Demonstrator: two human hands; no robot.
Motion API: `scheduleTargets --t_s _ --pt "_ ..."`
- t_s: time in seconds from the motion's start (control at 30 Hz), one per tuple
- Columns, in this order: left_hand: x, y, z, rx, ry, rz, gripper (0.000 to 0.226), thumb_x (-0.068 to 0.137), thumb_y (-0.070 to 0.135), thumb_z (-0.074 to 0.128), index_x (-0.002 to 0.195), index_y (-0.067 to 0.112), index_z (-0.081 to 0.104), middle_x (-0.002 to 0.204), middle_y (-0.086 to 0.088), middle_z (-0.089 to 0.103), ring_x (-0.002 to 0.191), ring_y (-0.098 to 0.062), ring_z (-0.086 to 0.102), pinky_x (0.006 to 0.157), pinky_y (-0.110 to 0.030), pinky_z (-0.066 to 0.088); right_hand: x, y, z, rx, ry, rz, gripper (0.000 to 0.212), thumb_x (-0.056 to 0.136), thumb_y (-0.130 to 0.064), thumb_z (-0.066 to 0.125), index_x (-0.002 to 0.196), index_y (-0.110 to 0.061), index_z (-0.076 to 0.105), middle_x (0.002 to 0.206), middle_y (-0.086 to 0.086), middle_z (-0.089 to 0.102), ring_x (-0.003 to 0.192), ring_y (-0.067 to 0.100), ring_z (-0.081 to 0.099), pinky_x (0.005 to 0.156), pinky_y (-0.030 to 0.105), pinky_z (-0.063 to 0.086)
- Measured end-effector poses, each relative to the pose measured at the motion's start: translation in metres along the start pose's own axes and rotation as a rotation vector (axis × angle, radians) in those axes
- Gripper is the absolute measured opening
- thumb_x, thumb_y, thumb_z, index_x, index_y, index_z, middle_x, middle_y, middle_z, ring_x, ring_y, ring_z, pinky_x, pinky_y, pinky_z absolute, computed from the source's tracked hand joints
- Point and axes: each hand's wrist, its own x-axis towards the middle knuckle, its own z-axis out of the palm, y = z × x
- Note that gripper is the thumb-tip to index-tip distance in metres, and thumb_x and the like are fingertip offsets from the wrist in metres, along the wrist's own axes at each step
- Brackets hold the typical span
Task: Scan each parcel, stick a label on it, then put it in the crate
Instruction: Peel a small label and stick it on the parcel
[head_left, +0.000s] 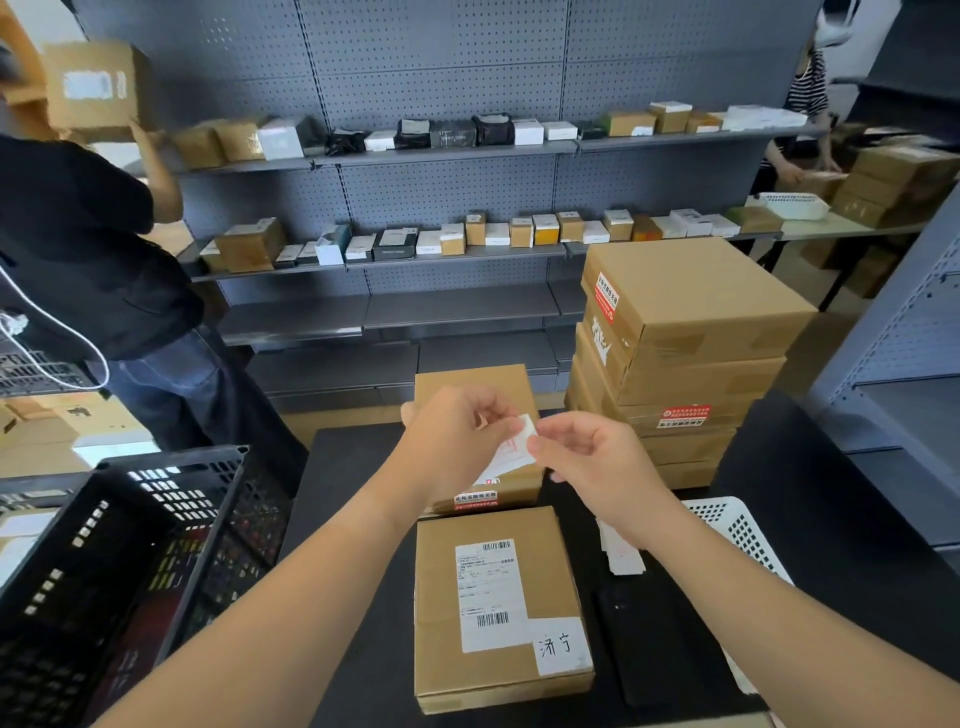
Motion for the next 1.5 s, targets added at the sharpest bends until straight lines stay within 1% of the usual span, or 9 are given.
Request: scheduleTargets --t_s 0.17,0.27,0.37,0.53,0.7,0.9,1.2,1.37,1.5 --pt "0.0 0.009 -0.004 0.104 0.044 0.115 0.013 0.095 0.043 0.065 0.083 0.041 0.068 0.083 0.024 0.065 0.091 0.004 0.047 0.089 -0.034 0.018 0.002 -0.012 -0.008 -0.075 0.016 -0.101 0.007 0.093 -0.017 0.074 0.089 -0.022 0.076 0.074 -0.002 0.073 0.069 0.005 0.064 0.067 0.018 0.053" --pt "0.0 0.014 -0.003 0.185 0.175 0.203 0.011 0.094 0.041 0.067 0.083 0.041 0.07 0.082 0.03 0.062 0.092 0.002 0.042 0.079 -0.031 0.013 0.001 -0.014 -0.007 -0.013 0.039 -0.079 0.007 0.093 -0.017 0.073 0.088 -0.021 0.077 0.074 0.004 0.074 0.069 0.009 0.066 0.069 0.023 0.054" --pt "-0.002 0.018 0.0 0.218 0.263 0.251 0.013 0.095 0.036 0.066 0.082 0.037 0.069 0.083 0.025 0.064 0.093 0.001 0.042 0.076 -0.031 0.011 0.0 -0.016 -0.005 0.07 0.049 -0.038 0.006 0.094 -0.016 0.072 0.092 -0.018 0.077 0.075 0.007 0.074 0.068 0.01 0.065 0.069 0.027 0.056" --pt "0.001 0.023 -0.006 0.159 0.187 0.229 0.015 0.097 0.029 0.063 0.084 0.033 0.067 0.08 0.018 0.064 0.095 0.0 0.044 0.076 -0.032 0.012 -0.001 -0.03 -0.017 0.077 0.016 -0.059 0.01 0.096 -0.015 0.068 0.095 -0.016 0.078 0.081 0.009 0.077 0.077 0.02 0.071 0.068 0.028 0.056" --pt "0.006 0.029 -0.014 0.193 0.107 0.225 0.013 0.097 0.031 0.064 0.088 0.036 0.071 0.083 0.02 0.062 0.097 0.001 0.036 0.079 -0.034 0.013 0.003 -0.043 -0.029 -0.114 0.009 -0.148 0.016 0.097 -0.014 0.067 0.086 -0.014 0.079 0.078 0.006 0.076 0.076 0.019 0.072 0.067 0.021 0.05" --pt "0.009 0.031 -0.018 0.207 0.08 0.228 0.015 0.098 0.033 0.063 0.087 0.036 0.071 0.082 0.022 0.061 0.096 0.002 0.033 0.083 -0.034 0.015 0.005 -0.05 -0.032 -0.252 0.004 -0.195 0.022 0.097 -0.017 0.067 0.084 -0.004 0.078 0.075 0.004 0.075 0.074 0.018 0.071 0.072 0.023 0.057" --pt "0.014 0.03 -0.021 0.246 0.023 0.25 0.021 0.098 0.034 0.062 0.078 0.04 0.064 0.084 0.019 0.066 0.099 -0.002 0.039 0.086 -0.037 0.016 0.008 -0.05 -0.03 -0.306 -0.009 -0.205 0.015 0.096 -0.017 0.067 0.085 -0.016 0.078 0.074 0.001 0.075 0.069 0.014 0.07 0.067 0.018 0.056" --pt "0.016 0.029 -0.022 0.247 0.007 0.257 0.016 0.097 0.035 0.063 0.082 0.036 0.068 0.084 0.02 0.065 0.098 -0.002 0.039 0.085 -0.037 0.016 0.008 -0.051 -0.028 -0.307 -0.037 -0.192 0.015 0.097 -0.016 0.065 0.088 -0.015 0.077 0.074 -0.002 0.073 0.069 0.011 0.068 0.065 0.011 0.051" --pt "0.015 0.028 -0.023 0.222 -0.005 0.268 0.021 0.097 0.034 0.063 0.077 0.04 0.063 0.084 0.02 0.064 0.098 -0.002 0.041 0.09 -0.039 0.019 0.008 -0.05 -0.026 -0.268 -0.063 -0.158 0.016 0.098 -0.014 0.064 0.089 -0.01 0.076 0.072 0.003 0.072 0.066 0.009 0.065 0.066 0.011 0.051"
